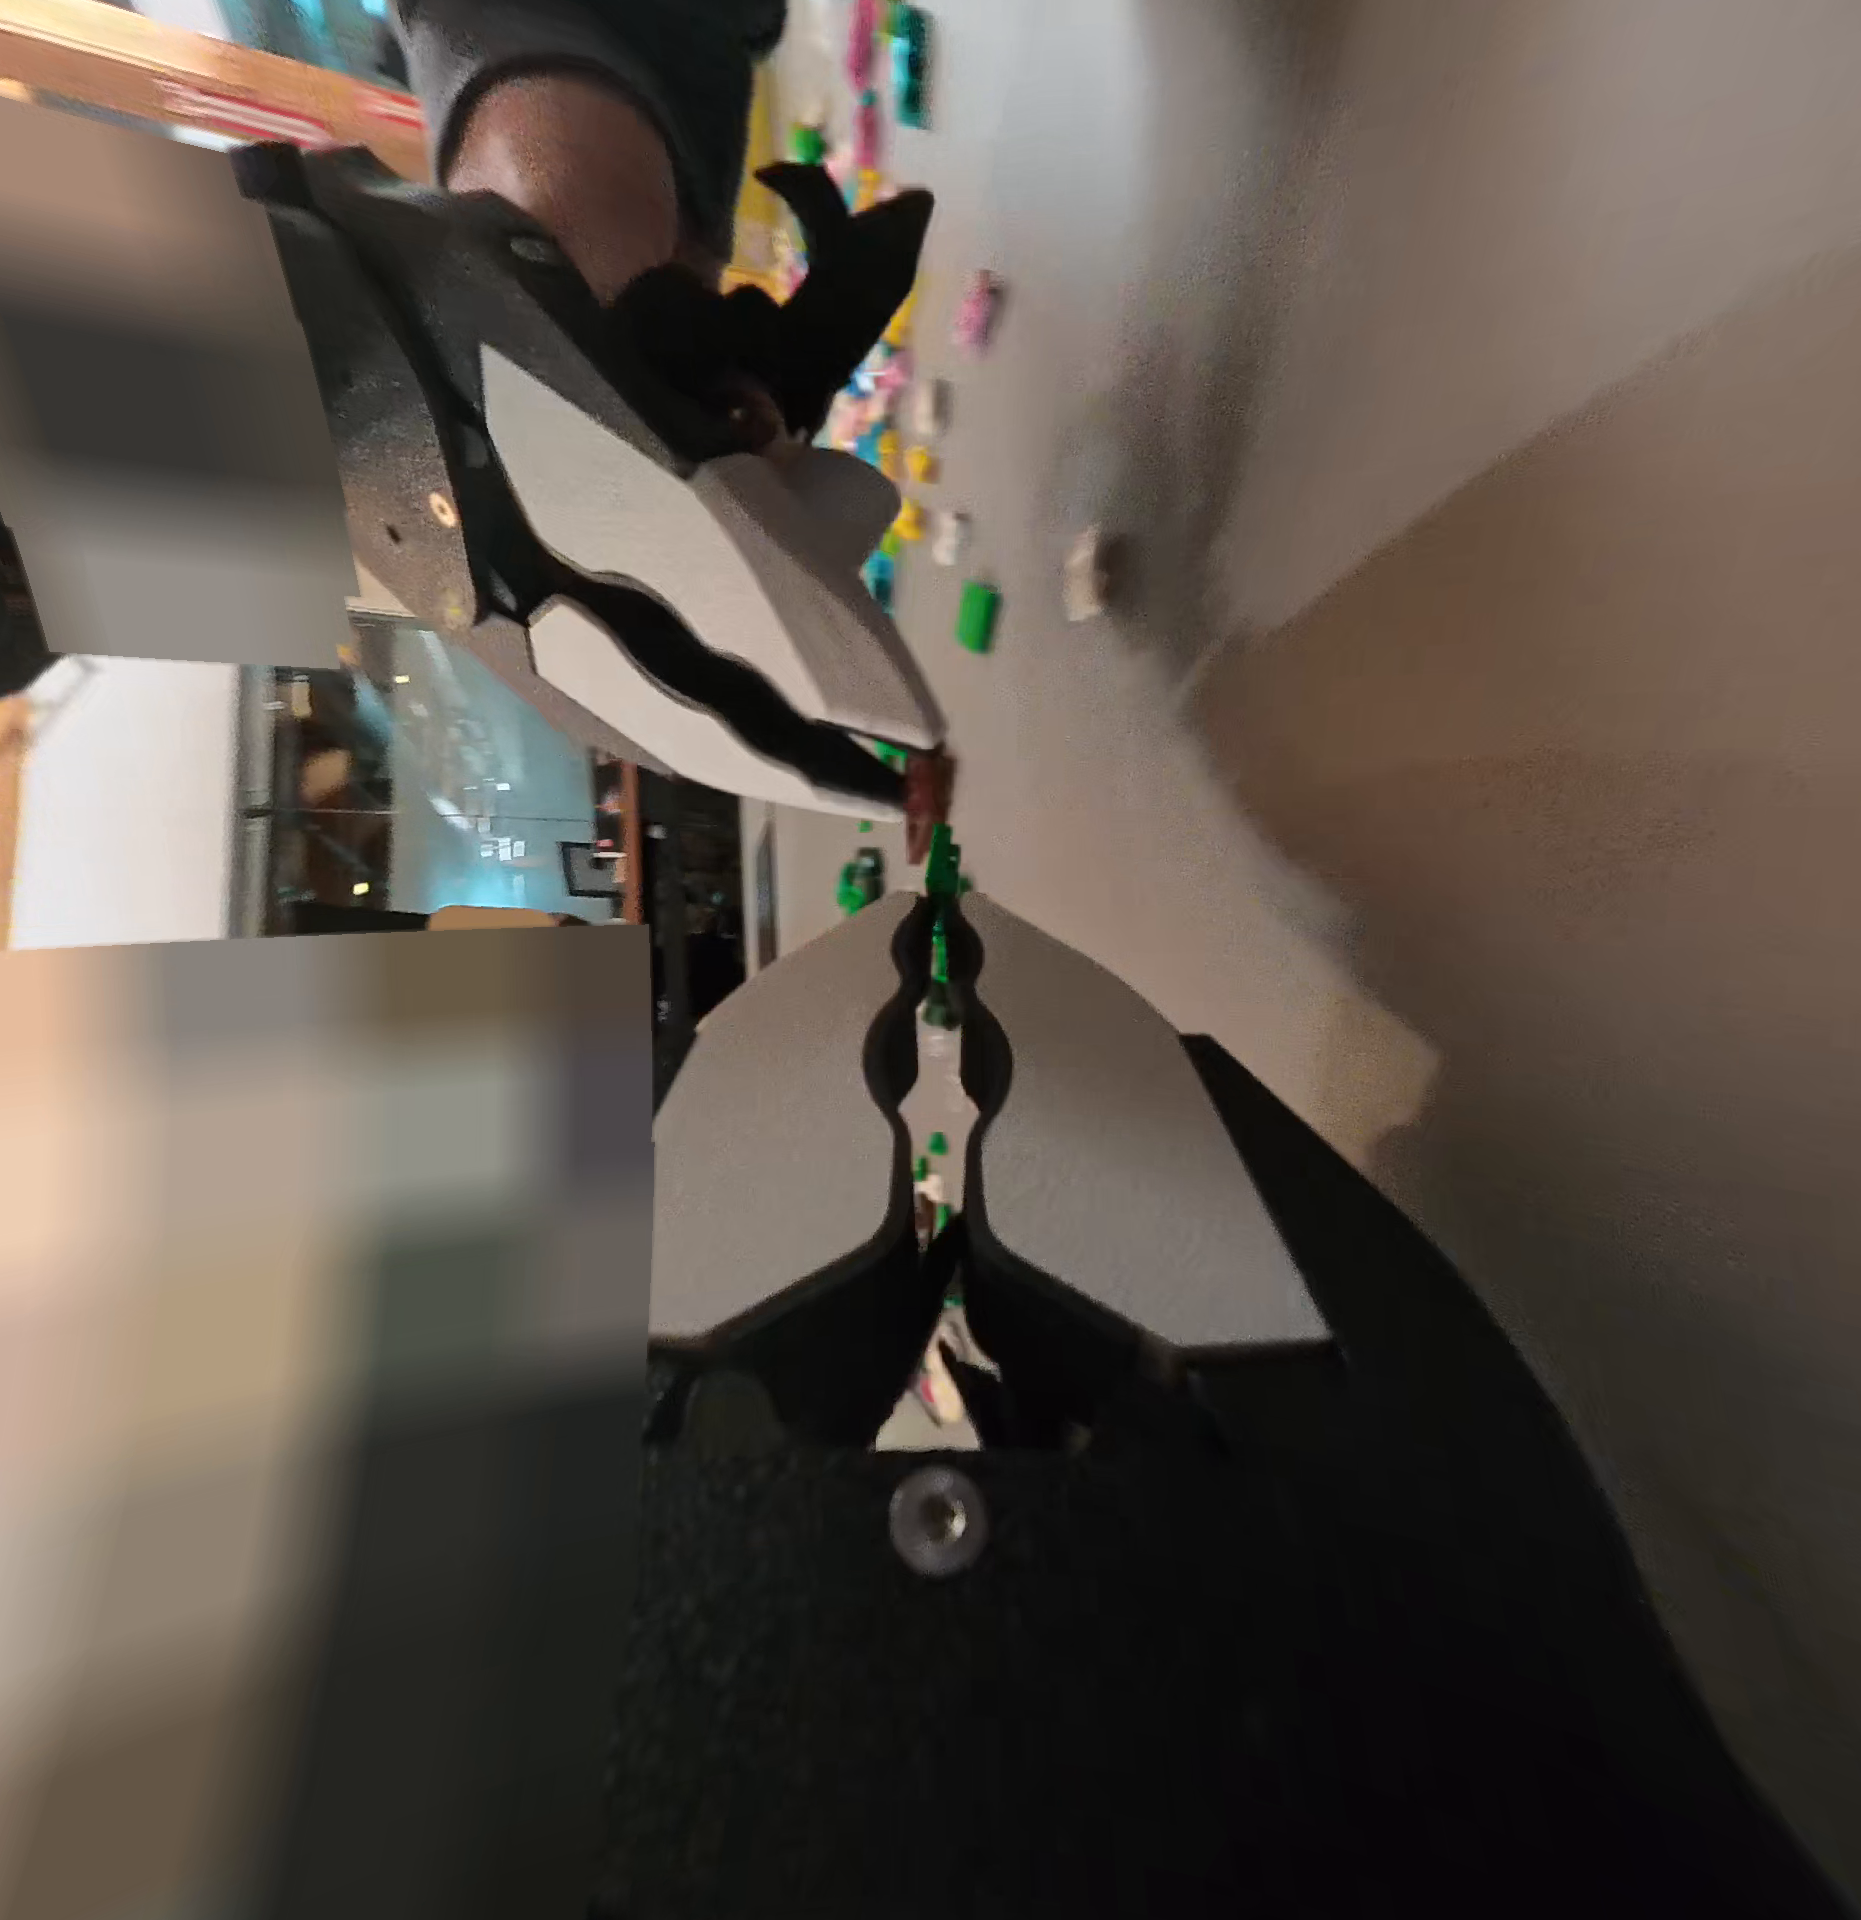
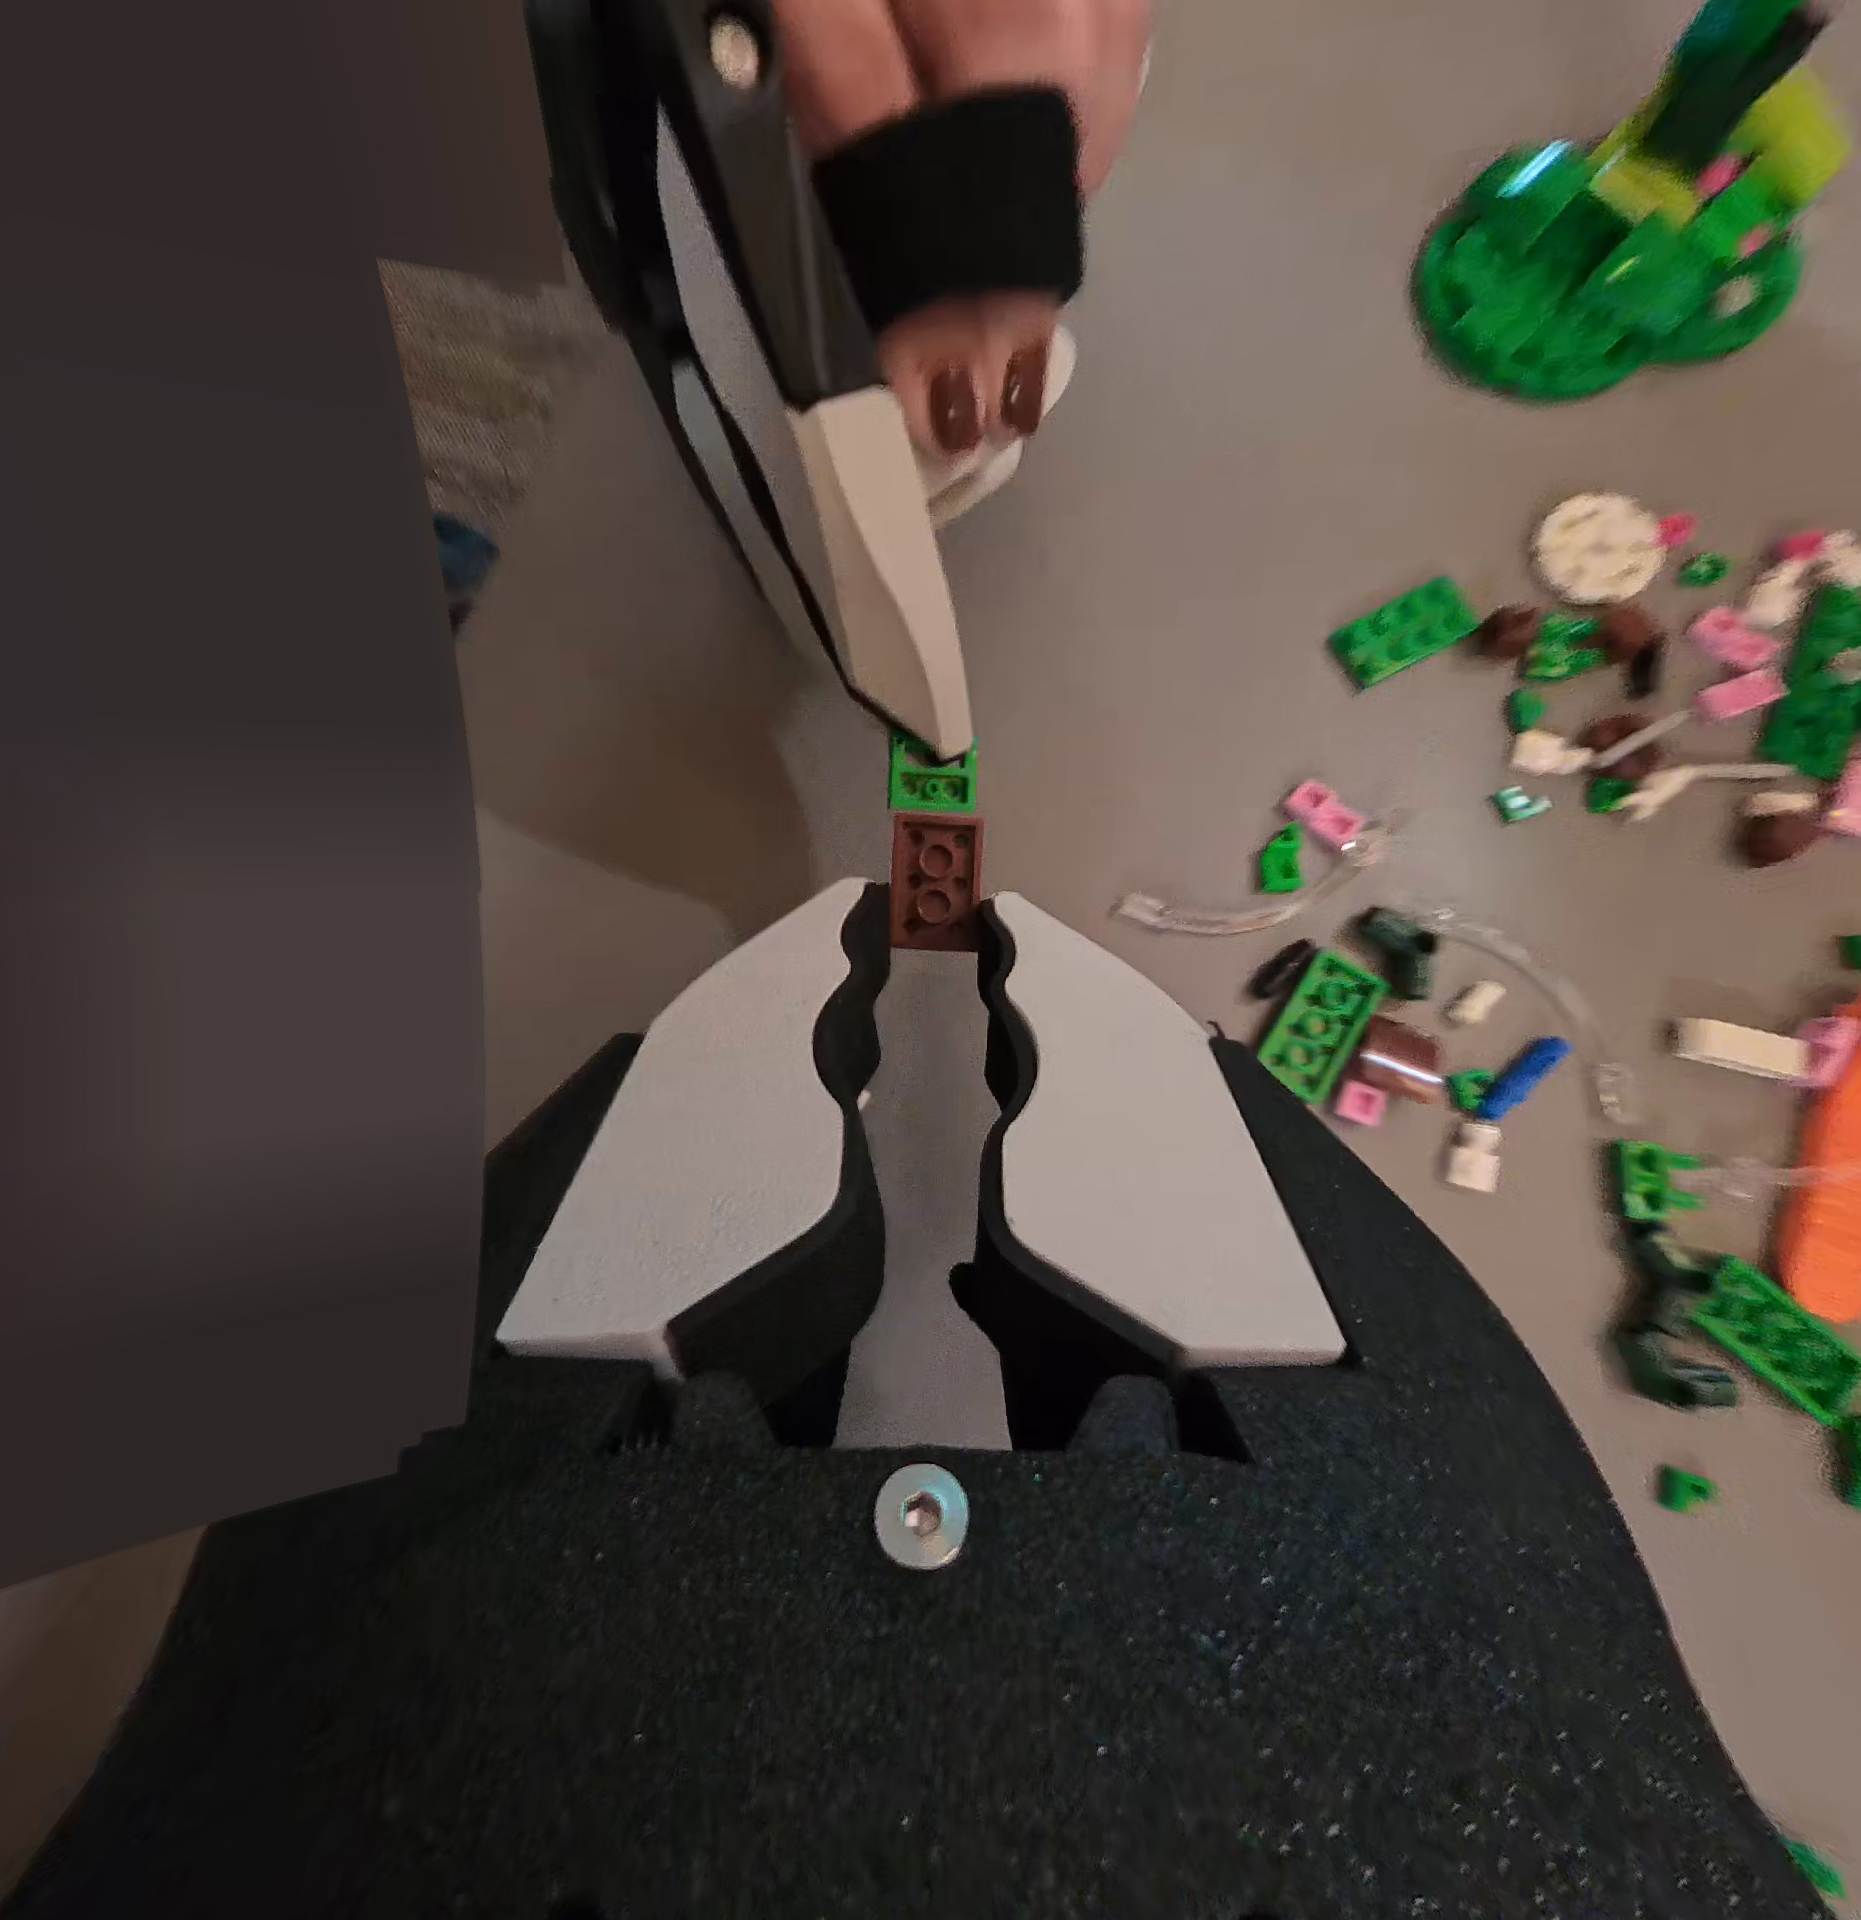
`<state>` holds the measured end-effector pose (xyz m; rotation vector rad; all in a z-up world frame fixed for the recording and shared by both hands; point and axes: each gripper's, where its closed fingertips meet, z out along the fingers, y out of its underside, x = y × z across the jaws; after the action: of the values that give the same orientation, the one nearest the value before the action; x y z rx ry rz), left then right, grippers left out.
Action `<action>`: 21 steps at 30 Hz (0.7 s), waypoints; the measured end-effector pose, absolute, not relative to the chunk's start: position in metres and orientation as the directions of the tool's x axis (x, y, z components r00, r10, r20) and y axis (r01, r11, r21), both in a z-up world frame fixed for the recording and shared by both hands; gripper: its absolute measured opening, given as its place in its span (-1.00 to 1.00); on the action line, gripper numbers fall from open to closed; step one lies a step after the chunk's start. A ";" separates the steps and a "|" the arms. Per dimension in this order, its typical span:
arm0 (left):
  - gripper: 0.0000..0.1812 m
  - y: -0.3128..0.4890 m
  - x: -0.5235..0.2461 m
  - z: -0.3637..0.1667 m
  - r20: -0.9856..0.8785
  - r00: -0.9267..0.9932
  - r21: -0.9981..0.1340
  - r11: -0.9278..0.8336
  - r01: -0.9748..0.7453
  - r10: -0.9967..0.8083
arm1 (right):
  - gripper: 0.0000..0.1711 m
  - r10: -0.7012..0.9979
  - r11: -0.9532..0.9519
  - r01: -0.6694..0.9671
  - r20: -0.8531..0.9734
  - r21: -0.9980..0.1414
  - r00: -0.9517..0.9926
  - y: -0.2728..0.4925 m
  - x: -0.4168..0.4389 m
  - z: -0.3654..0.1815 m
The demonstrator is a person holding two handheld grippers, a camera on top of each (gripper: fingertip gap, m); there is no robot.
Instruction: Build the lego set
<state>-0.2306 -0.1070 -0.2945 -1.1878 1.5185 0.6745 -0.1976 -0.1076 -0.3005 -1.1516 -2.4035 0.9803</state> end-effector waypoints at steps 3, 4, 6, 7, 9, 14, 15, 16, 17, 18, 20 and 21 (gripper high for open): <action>-0.98 -0.099 -0.231 -0.269 -0.962 0.121 -0.207 0.366 -0.907 -0.246 | -0.82 0.763 0.413 0.552 -0.056 -0.725 -0.644 -0.098 -0.200 -0.262; -0.98 -0.095 -0.230 -0.260 -0.962 0.160 -0.236 0.372 -0.898 -0.223 | -0.82 0.753 0.410 0.555 -0.075 -0.723 -0.654 -0.096 -0.200 -0.251; -0.98 -0.087 -0.230 -0.242 -0.953 0.238 -0.295 0.390 -0.872 -0.188 | -0.82 0.741 0.414 0.575 -0.105 -0.706 -0.663 -0.092 -0.202 -0.234; -0.98 -0.084 -0.230 -0.235 -0.948 0.271 -0.317 0.396 -0.862 -0.169 | -0.82 0.734 0.425 0.588 -0.119 -0.688 -0.669 -0.090 -0.202 -0.228; -0.98 -0.081 -0.228 -0.226 -0.940 0.312 -0.342 0.405 -0.848 -0.141 | -0.82 0.726 0.445 0.616 -0.140 -0.650 -0.673 -0.086 -0.203 -0.218; -0.99 -0.079 -0.226 -0.208 -0.929 0.364 -0.358 0.409 -0.839 -0.066 | -0.82 0.717 0.506 0.672 -0.169 -0.541 -0.676 -0.082 -0.201 -0.209; -0.99 -0.078 -0.226 -0.207 -0.928 0.368 -0.360 0.406 -0.840 -0.061 | -0.82 0.716 0.519 0.677 -0.169 -0.521 -0.678 -0.082 -0.200 -0.209; -0.99 -0.078 -0.226 -0.206 -0.928 0.369 -0.358 0.407 -0.840 -0.054 | -0.82 0.714 0.531 0.679 -0.164 -0.507 -0.680 -0.083 -0.200 -0.208; -0.99 -0.079 -0.226 -0.206 -0.929 0.366 -0.353 0.408 -0.842 -0.049 | -0.82 0.712 0.541 0.680 -0.161 -0.494 -0.684 -0.084 -0.201 -0.207; -0.99 -0.079 -0.225 -0.206 -0.931 0.363 -0.349 0.409 -0.843 -0.046 | -0.82 0.710 0.549 0.683 -0.161 -0.481 -0.685 -0.085 -0.200 -0.206; -0.99 -0.080 -0.224 -0.204 -0.932 0.362 -0.344 0.411 -0.844 -0.036 | -0.82 0.708 0.567 0.690 -0.162 -0.449 -0.687 -0.086 -0.199 -0.207; -0.99 -0.080 -0.223 -0.205 -0.931 0.362 -0.345 0.412 -0.844 -0.037 | -0.82 0.707 0.576 0.694 -0.163 -0.433 -0.688 -0.086 -0.198 -0.208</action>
<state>-0.2235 -0.0795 -0.2052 -1.0212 1.0801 0.6560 -0.1985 -0.0857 -0.2077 -1.2286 -2.7639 0.7405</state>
